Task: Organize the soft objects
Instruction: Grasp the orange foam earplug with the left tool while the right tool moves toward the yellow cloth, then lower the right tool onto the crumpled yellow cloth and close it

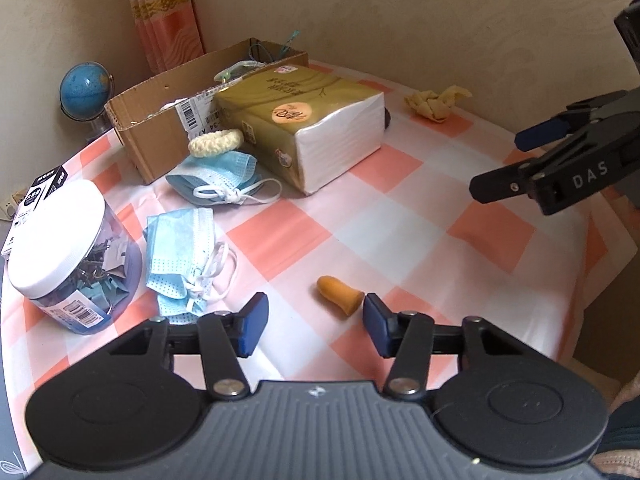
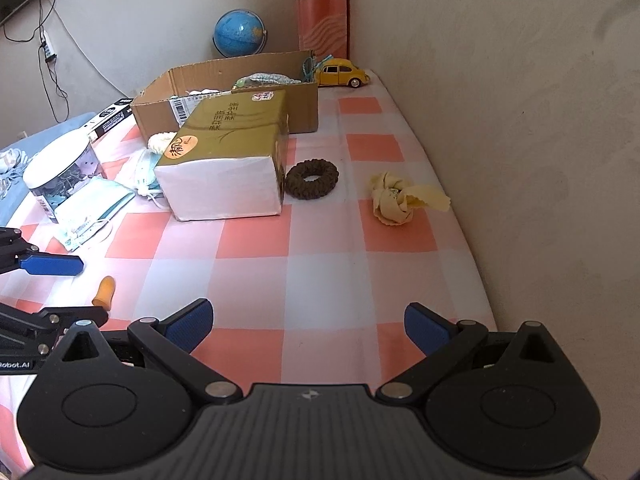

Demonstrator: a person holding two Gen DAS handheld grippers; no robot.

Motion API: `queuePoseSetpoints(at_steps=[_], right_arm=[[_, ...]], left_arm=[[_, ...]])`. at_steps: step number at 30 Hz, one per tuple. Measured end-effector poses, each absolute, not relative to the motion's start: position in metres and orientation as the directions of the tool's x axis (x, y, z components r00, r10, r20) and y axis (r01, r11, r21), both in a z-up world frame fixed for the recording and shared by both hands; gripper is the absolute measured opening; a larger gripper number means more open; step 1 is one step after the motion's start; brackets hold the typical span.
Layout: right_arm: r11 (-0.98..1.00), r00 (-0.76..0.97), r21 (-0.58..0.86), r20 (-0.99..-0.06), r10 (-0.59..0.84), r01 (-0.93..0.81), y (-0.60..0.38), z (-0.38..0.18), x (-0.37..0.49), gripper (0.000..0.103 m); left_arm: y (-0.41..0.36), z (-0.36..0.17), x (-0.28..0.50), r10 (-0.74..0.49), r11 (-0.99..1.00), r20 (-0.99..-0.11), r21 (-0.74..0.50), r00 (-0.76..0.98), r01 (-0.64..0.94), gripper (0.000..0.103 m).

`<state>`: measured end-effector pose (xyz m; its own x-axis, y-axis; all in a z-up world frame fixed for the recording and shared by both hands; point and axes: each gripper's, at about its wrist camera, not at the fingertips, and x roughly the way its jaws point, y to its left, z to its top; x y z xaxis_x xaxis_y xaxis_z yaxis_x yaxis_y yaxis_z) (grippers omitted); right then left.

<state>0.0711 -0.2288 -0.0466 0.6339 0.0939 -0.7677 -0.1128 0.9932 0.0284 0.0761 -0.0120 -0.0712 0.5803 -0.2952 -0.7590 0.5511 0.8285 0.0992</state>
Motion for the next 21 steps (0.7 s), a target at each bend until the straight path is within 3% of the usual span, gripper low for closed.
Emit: queuePoseSetpoints(at_steps=[7, 9, 14, 21], right_arm=[[0.994, 0.627, 0.04, -0.773, 0.098, -0.107, -0.233, -0.05, 0.075, 0.103], [0.994, 0.623, 0.039, -0.777, 0.096, -0.104, -0.234, -0.051, 0.076, 0.103], [0.995, 0.62, 0.044, -0.779, 0.092, -0.094, -0.238, -0.053, 0.078, 0.103], [0.996, 0.631, 0.031, -0.772, 0.075, -0.081, -0.24, -0.059, 0.083, 0.103]], left_arm=[[-0.012, -0.073, 0.087, -0.32, 0.83, -0.751, 0.072, 0.578, 0.553, 0.048], [-0.013, -0.073, 0.088, -0.337, 0.829, -0.752, 0.048, 0.567, 0.556, 0.037], [-0.015, -0.074, 0.087, -0.354, 0.832, -0.75, 0.02, 0.559, 0.554, 0.025], [-0.014, -0.074, 0.085, -0.35, 0.857, -0.75, -0.013, 0.562, 0.516, 0.025]])
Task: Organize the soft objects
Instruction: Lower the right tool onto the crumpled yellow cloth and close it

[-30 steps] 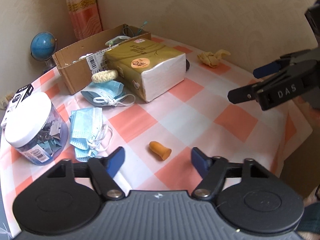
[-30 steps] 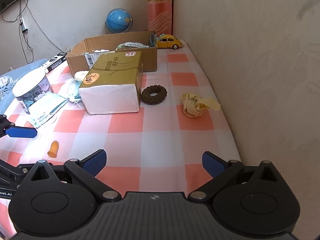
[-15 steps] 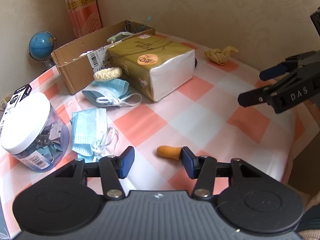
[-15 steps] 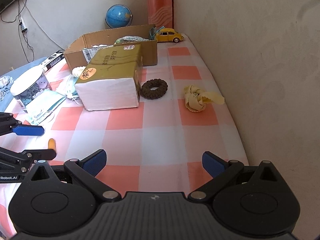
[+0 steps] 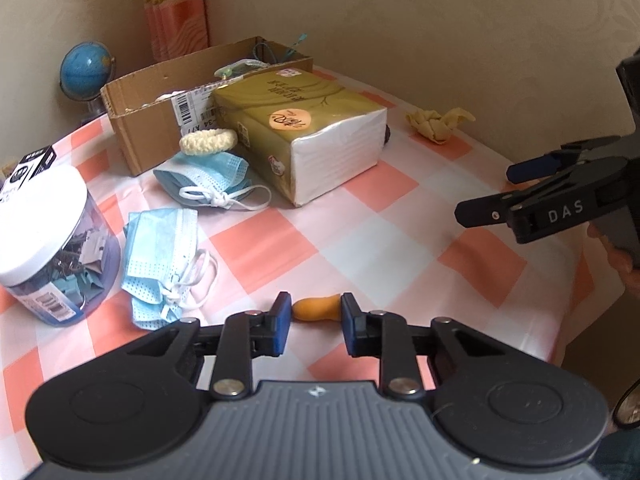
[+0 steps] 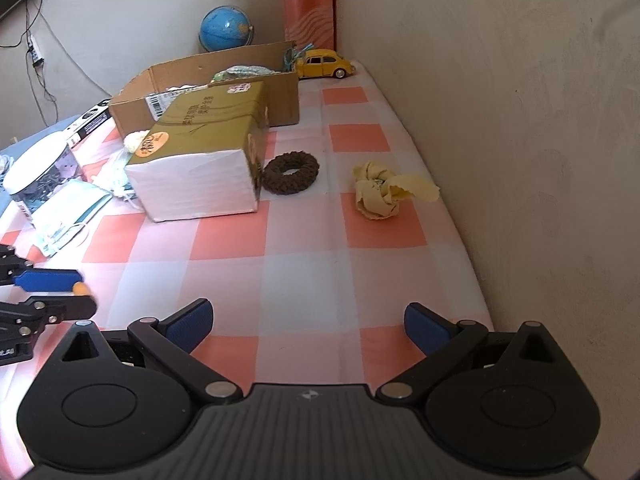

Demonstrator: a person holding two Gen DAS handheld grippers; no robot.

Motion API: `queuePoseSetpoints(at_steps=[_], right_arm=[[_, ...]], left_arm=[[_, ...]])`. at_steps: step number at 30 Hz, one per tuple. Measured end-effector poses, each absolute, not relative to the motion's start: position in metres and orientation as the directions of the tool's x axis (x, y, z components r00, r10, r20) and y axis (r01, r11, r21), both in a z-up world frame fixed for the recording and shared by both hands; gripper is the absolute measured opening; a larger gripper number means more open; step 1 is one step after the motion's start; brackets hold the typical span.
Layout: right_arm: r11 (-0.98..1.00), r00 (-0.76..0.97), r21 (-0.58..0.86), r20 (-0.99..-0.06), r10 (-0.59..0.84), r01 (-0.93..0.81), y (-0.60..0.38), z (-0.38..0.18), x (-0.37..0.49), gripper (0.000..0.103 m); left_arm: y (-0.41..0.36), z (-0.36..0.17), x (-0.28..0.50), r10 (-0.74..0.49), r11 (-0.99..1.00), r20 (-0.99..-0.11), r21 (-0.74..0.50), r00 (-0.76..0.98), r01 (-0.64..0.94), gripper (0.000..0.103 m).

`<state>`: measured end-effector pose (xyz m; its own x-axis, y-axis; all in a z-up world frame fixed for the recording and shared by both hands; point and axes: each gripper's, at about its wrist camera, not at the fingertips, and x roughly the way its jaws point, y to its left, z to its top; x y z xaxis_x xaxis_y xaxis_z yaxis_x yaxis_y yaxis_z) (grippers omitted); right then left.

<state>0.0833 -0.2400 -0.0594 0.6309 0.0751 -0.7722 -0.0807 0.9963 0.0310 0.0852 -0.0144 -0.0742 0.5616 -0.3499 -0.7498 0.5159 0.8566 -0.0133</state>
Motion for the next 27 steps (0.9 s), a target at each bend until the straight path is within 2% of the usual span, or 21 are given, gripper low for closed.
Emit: queuePoseSetpoints(at_steps=[3, 6, 8, 22, 27], right_arm=[[0.997, 0.662, 0.023, -0.747, 0.068, -0.077, -0.241, -0.06, 0.086, 0.102], [0.998, 0.676, -0.018, -0.736, 0.029, -0.062, -0.241, -0.062, 0.093, 0.095], [0.998, 0.678, -0.031, -0.735, 0.014, -0.055, -0.242, -0.063, 0.101, 0.086], [0.999, 0.696, -0.048, -0.717, -0.039, 0.006, -0.25, -0.071, 0.147, 0.078], [0.998, 0.701, -0.051, -0.712, -0.054, 0.025, -0.254, -0.07, 0.159, 0.064]], left_arm=[[-0.014, -0.073, 0.087, -0.351, 0.869, -0.75, -0.036, 0.561, 0.494, 0.025], [-0.013, -0.073, 0.089, -0.353, 0.88, -0.746, -0.059, 0.565, 0.471, 0.025], [-0.012, -0.073, 0.09, -0.353, 0.886, -0.747, -0.073, 0.563, 0.458, 0.025], [-0.017, -0.073, 0.09, -0.337, 0.892, -0.755, -0.067, 0.562, 0.446, 0.025], [-0.016, -0.073, 0.092, -0.344, 0.892, -0.756, -0.078, 0.556, 0.446, 0.025]])
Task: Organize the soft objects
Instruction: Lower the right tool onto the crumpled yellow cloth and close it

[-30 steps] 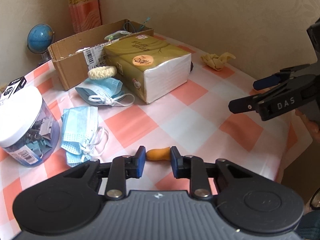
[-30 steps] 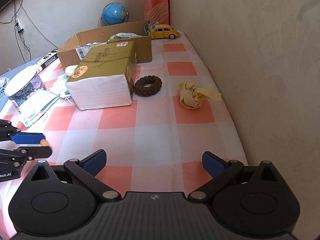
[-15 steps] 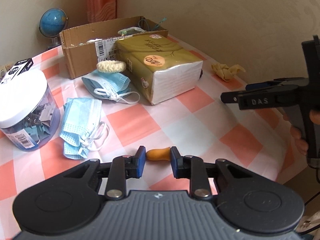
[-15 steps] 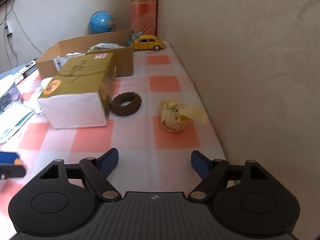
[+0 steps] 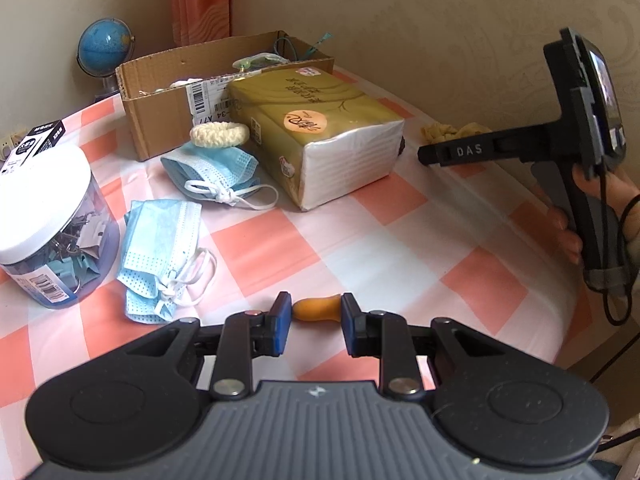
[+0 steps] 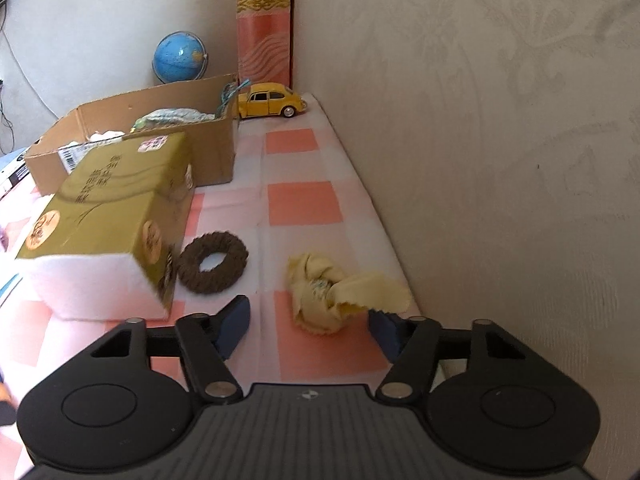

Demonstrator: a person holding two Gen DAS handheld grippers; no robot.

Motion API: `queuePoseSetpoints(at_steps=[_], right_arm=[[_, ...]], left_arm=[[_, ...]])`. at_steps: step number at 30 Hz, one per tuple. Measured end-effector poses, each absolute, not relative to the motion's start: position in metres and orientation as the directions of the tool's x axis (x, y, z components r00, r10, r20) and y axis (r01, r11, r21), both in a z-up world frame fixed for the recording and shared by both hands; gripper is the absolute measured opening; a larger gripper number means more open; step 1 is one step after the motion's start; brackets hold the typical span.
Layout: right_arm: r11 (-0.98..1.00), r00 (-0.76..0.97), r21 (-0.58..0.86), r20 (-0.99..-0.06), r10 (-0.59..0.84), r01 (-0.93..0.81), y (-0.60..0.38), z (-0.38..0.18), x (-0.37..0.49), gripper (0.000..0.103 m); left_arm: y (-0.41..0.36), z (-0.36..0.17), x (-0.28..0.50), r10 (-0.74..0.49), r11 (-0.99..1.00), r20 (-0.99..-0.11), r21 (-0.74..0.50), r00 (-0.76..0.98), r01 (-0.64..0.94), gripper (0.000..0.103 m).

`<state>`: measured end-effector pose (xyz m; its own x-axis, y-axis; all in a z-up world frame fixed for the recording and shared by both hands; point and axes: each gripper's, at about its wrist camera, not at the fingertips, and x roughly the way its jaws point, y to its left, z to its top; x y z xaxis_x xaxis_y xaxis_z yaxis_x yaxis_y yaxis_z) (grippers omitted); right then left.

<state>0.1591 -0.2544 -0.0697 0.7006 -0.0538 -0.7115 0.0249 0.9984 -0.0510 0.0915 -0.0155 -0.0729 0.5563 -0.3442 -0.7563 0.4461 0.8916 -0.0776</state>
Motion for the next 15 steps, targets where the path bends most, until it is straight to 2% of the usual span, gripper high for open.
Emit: queuePoseSetpoints(at_steps=[1, 3, 5, 9, 15], right_arm=[[0.998, 0.703, -0.052, -0.709, -0.059, 0.031, -0.2549, -0.0692, 0.1606, 0.061], [0.998, 0.703, -0.049, -0.708, -0.064, 0.041, -0.2564, -0.0684, 0.1626, 0.06], [0.997, 0.704, -0.06, -0.706, -0.079, 0.052, -0.2558, -0.0685, 0.1644, 0.049], [0.997, 0.704, -0.065, -0.705, -0.082, 0.05, -0.2547, -0.0675, 0.1629, 0.036], [0.998, 0.699, -0.052, -0.711, -0.07, 0.048, -0.2542, -0.0621, 0.1568, 0.034]], left_arm=[[-0.015, -0.0728, 0.0916, -0.345, 0.892, -0.757, -0.08, 0.555, 0.446, 0.025], [-0.0149, -0.0729, 0.0916, -0.345, 0.892, -0.756, -0.079, 0.556, 0.446, 0.025], [-0.015, -0.073, 0.0917, -0.344, 0.892, -0.756, -0.078, 0.556, 0.445, 0.025], [-0.0141, -0.0726, 0.0924, -0.353, 0.891, -0.757, -0.093, 0.55, 0.444, 0.025], [-0.0124, -0.07, 0.0919, -0.347, 0.894, -0.759, -0.092, 0.55, 0.438, 0.025]])
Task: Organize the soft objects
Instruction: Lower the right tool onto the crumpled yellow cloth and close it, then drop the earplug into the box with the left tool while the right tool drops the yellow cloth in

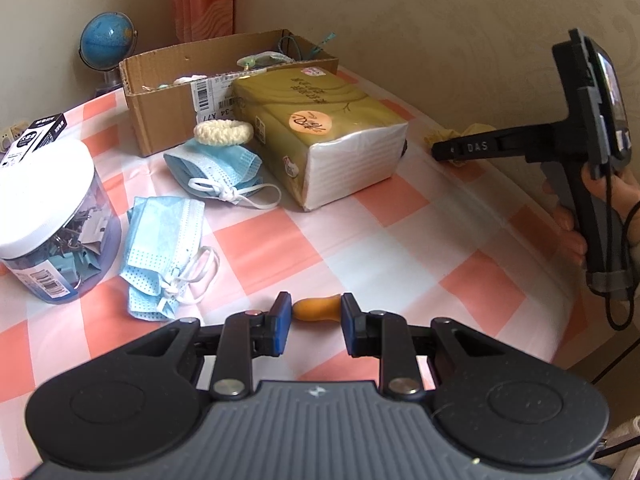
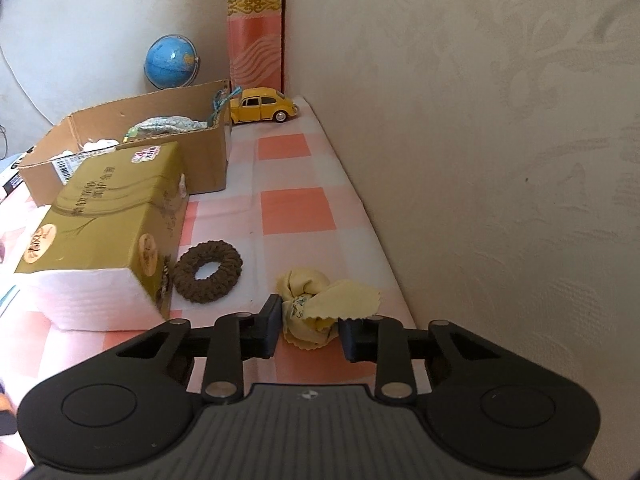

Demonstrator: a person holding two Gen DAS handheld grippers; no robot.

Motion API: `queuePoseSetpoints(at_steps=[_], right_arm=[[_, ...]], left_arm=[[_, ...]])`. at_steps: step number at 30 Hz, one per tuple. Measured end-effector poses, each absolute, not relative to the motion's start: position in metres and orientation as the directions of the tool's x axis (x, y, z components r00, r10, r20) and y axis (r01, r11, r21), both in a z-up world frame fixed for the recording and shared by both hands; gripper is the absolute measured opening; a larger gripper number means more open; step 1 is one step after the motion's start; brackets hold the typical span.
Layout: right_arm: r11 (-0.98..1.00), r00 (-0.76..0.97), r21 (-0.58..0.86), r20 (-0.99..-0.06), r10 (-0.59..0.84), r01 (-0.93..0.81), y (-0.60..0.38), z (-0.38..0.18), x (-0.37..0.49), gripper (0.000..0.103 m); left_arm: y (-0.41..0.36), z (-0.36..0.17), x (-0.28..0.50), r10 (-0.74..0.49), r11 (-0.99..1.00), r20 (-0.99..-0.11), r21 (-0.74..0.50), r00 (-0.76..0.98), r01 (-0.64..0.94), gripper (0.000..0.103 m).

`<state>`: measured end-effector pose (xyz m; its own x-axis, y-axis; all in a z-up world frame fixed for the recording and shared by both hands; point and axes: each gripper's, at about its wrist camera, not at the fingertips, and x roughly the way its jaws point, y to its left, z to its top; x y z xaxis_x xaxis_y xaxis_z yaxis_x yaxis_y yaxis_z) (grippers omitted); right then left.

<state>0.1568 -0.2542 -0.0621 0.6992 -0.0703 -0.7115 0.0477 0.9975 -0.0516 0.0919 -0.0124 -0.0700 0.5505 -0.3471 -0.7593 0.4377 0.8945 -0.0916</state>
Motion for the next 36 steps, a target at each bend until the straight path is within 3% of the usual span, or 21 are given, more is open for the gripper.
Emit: queuePoseSetpoints(at_steps=[20, 36], right_arm=[[0.99, 0.735, 0.0, -0.67, 0.103, -0.139, -0.231, 0.001, 0.108, 0.034], [0.961, 0.75, -0.005, -0.627, 0.212, -0.276, -0.2, 0.034, 0.121, 0.034]], left_arm=[[-0.007, -0.015, 0.088, -0.37, 0.853, -0.733, -0.025, 0.571, 0.521, 0.025], [-0.003, 0.037, 0.188, -0.346, 0.871, -0.654, 0.043, 0.673, 0.49, 0.025]])
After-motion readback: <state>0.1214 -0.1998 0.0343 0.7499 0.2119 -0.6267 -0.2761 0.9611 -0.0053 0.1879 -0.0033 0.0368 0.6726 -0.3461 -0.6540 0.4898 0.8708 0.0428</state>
